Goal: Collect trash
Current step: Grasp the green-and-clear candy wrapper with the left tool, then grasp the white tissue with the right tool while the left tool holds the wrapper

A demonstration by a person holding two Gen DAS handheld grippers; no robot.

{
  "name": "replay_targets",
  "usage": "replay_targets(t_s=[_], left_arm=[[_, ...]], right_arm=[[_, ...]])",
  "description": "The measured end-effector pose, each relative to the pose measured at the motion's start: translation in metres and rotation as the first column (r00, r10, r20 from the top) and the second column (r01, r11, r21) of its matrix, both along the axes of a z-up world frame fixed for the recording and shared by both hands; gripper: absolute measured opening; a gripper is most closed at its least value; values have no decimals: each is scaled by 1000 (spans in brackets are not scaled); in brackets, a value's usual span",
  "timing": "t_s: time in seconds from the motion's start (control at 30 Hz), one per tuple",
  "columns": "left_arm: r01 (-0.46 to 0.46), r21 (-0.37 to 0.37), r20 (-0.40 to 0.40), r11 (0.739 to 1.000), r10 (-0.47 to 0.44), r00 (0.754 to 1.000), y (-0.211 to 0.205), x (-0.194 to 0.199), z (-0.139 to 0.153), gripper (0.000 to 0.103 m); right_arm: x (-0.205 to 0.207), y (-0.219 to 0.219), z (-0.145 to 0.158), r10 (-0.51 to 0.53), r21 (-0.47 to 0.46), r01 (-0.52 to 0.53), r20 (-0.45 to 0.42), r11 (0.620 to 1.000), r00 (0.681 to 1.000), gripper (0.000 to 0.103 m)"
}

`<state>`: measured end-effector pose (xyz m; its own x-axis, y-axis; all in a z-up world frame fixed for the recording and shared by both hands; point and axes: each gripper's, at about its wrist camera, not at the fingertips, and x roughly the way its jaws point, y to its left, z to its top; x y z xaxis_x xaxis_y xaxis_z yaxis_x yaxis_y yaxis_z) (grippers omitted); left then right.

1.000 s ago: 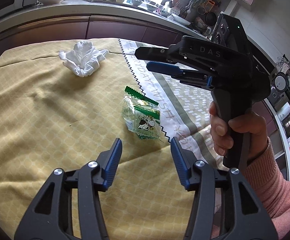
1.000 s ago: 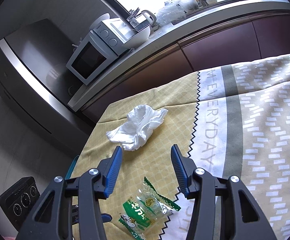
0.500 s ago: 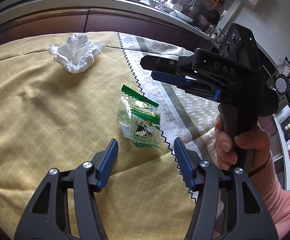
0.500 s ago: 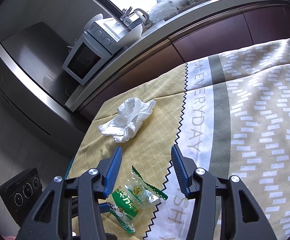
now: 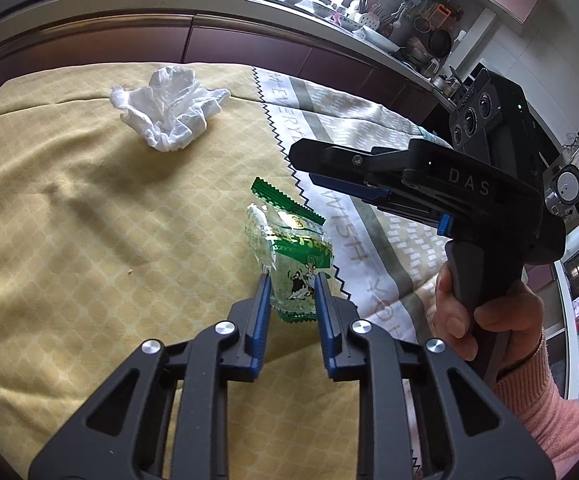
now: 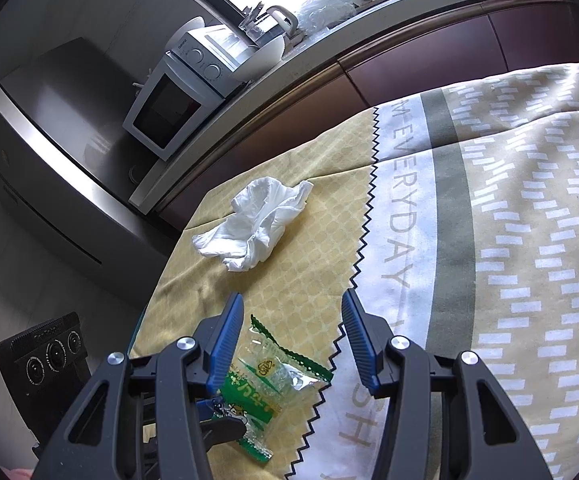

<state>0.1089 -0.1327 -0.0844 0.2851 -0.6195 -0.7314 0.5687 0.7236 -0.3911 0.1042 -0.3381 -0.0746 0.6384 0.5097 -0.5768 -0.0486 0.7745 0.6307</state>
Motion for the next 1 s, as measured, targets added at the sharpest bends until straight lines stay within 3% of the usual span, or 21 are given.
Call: replay_targets(t_s=[0.27,0.43,0.73,0.83,0.87,0.9,1.0], left_arm=[[-63,25,91,998,60,994,35,-11,22,22],[-128,25,97,991,125,987,65,-11,30,22],[-205,26,128,978,200,971,102,-17,38,22],[-218,34,142,975,211,967,107,-20,41,22],[-221,35,144,975,214,966,108,-22,41,22],[-224,35,142,974,217,966,110,-23,41,22],[-234,36,139,972,227,964,117,-24,41,22]], right_arm=[[26,24,13,42,-29,-42,25,999,999,49],[54,43,9,41,-61,-41,-4,997,999,53],[79,62,-3,5,-99,-10,-49,995,999,53],[83,62,-5,-11,-86,6,-62,996,998,44],[86,62,-6,-16,-85,10,-72,996,997,29],[88,62,-8,-19,-74,13,-83,997,996,21],[89,62,-11,-28,-63,22,-88,998,996,13]])
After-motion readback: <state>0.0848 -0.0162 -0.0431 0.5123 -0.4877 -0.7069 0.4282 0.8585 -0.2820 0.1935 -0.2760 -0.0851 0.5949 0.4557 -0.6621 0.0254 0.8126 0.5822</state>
